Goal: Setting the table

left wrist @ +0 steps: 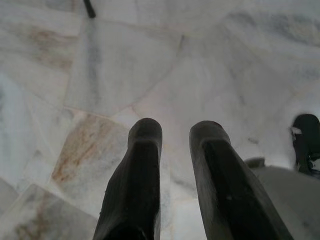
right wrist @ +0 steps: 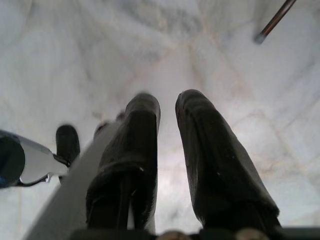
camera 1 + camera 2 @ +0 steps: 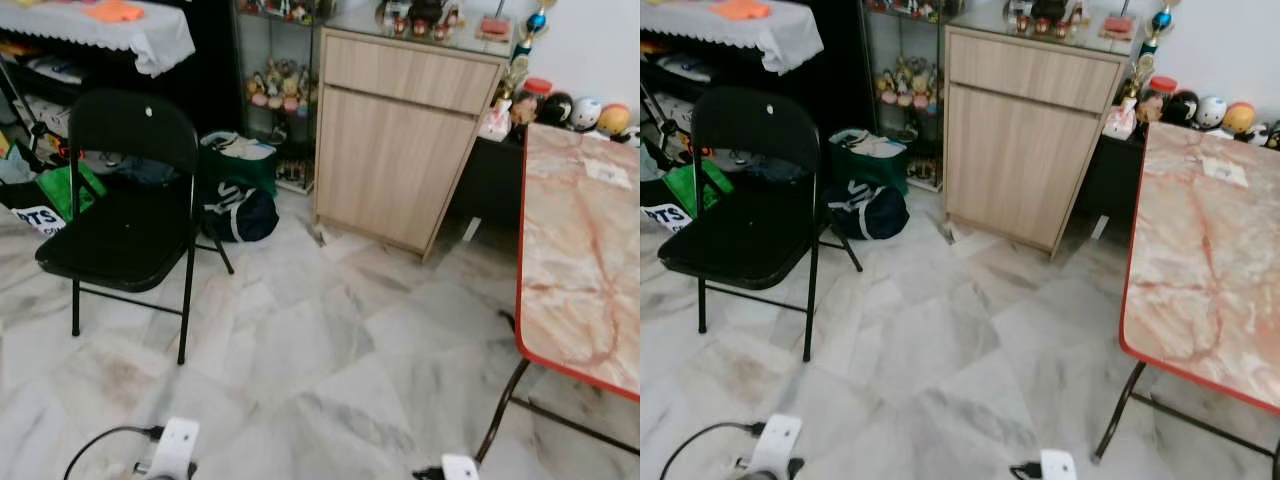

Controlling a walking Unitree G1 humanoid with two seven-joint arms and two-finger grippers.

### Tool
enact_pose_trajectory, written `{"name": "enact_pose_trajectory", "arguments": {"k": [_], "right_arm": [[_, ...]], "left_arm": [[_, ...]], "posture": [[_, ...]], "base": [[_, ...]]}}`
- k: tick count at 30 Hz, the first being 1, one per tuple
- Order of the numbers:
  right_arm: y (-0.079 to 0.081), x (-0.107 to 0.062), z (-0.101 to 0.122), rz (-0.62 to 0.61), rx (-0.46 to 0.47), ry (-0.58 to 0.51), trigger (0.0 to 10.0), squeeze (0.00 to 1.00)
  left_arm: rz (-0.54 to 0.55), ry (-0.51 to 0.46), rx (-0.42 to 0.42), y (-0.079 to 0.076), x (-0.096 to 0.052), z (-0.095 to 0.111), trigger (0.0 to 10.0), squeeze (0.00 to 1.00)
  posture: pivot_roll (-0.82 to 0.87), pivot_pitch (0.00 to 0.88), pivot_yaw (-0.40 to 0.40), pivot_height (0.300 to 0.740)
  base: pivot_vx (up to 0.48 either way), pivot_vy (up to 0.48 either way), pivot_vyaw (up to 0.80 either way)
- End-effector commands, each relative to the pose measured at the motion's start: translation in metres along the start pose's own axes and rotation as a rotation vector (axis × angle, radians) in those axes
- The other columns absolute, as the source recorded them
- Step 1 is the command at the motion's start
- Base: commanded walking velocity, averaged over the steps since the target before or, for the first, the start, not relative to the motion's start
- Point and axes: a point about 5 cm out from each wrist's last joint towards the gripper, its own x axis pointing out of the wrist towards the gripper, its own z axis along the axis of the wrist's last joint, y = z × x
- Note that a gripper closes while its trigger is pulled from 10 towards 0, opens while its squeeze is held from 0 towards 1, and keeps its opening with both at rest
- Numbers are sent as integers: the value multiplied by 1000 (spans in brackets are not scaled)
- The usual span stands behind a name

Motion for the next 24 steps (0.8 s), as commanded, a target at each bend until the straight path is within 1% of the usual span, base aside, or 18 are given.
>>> {"name": "enact_pose_trajectory", "arguments": {"k": [1,2,14,17,20,24], "right_arm": [[3,0,-4,6,0,11,10000,0],[3,0,-4,7,1,11,10000,0],[4,0,-2,5,8,3,10000,0],[5,0,-1,-6,46,-18,10000,0],[7,1,0,-7,52,-28,10000,0],[11,1,1,-8,93,-49,10000,0]], "left_arm": [[-4,22,20,0,-1,-4,10000,0],[-5,22,32,0,0,-4,10000,0],[-7,19,37,0,0,0,10000,0],[-9,19,48,2,0,0,10000,0],[-8,21,61,5,0,-1,10000,0],[0,20,69,11,0,1,10000,0]], "posture": [[187,0,-57,740],[187,0,-57,740],[201,0,-49,740],[208,0,-34,740],[212,0,-21,740],[224,3,-3,740]], "base": [[0,0,-681],[0,0,-681],[0,0,-681],[0,0,0],[0,0,0],[0,0,0]]}}
